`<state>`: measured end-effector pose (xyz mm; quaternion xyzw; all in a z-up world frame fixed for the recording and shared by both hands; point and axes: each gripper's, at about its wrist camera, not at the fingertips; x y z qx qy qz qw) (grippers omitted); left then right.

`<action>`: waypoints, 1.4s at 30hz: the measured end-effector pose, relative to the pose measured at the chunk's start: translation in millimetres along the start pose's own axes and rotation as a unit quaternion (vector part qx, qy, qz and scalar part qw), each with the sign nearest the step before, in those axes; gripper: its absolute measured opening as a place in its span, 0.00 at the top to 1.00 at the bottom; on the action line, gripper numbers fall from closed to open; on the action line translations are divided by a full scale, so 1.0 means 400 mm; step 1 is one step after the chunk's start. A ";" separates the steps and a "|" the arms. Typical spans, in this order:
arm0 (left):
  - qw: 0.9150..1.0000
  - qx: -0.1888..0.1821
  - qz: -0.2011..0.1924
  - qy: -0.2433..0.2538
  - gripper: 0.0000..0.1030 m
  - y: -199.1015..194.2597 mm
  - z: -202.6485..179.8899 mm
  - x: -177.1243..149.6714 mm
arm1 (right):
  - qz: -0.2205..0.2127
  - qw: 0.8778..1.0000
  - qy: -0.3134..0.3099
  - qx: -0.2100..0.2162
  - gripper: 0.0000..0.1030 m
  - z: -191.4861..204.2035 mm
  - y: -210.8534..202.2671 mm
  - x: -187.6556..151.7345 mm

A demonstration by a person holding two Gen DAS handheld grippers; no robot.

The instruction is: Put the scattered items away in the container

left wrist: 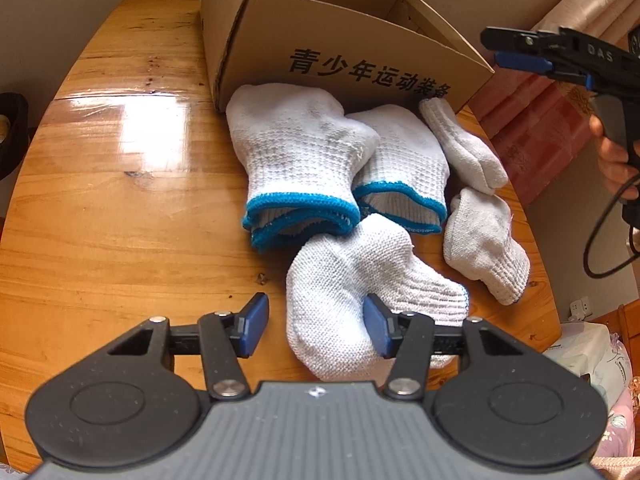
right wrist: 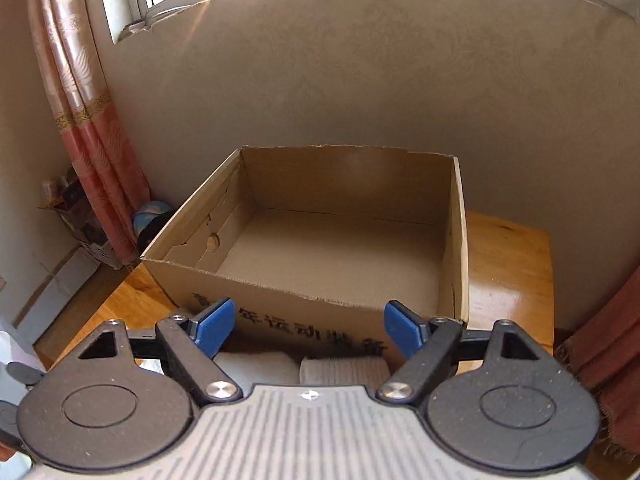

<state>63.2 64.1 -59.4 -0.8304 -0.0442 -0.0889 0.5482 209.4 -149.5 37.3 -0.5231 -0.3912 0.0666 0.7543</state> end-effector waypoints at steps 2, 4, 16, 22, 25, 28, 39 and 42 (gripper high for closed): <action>1.000 -0.001 -0.001 -0.001 0.49 0.000 0.001 -0.003 | 0.025 0.999 -0.002 0.045 0.17 0.027 0.008 0.005; 1.000 -0.003 -0.001 0.001 0.49 0.000 0.003 -0.003 | 0.045 0.995 -0.030 0.083 0.17 0.069 0.011 -0.027; 1.000 -0.013 -0.001 0.019 0.53 0.002 0.007 -0.002 | 0.208 0.960 -0.131 0.133 0.20 0.253 0.119 -0.288; 0.999 -0.032 0.004 0.013 0.58 0.009 0.007 -0.003 | 0.192 0.961 -0.176 0.095 0.34 0.299 0.123 -0.312; 0.999 -0.035 0.007 0.015 0.58 0.005 0.000 -0.007 | 0.191 0.962 -0.174 0.094 0.38 0.304 0.107 -0.314; 0.999 -0.033 0.000 0.019 0.58 -0.006 -0.010 -0.011 | 0.188 0.963 -0.169 0.096 0.39 0.306 0.095 -0.317; 0.999 -0.026 -0.027 0.028 0.59 -0.075 -0.035 -0.016 | 0.162 0.966 -0.178 0.092 0.39 0.310 0.048 -0.287; 0.999 -0.023 -0.032 0.030 0.59 -0.089 -0.043 -0.016 | 0.157 0.967 -0.181 0.088 0.39 0.315 0.039 -0.285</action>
Point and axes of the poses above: each gripper's, at about its wrist camera, not at the fingertips, and y roughly the way its jaws point, z to its left, x to its top, and after that the axes turned 14 degrees about z, right-handed
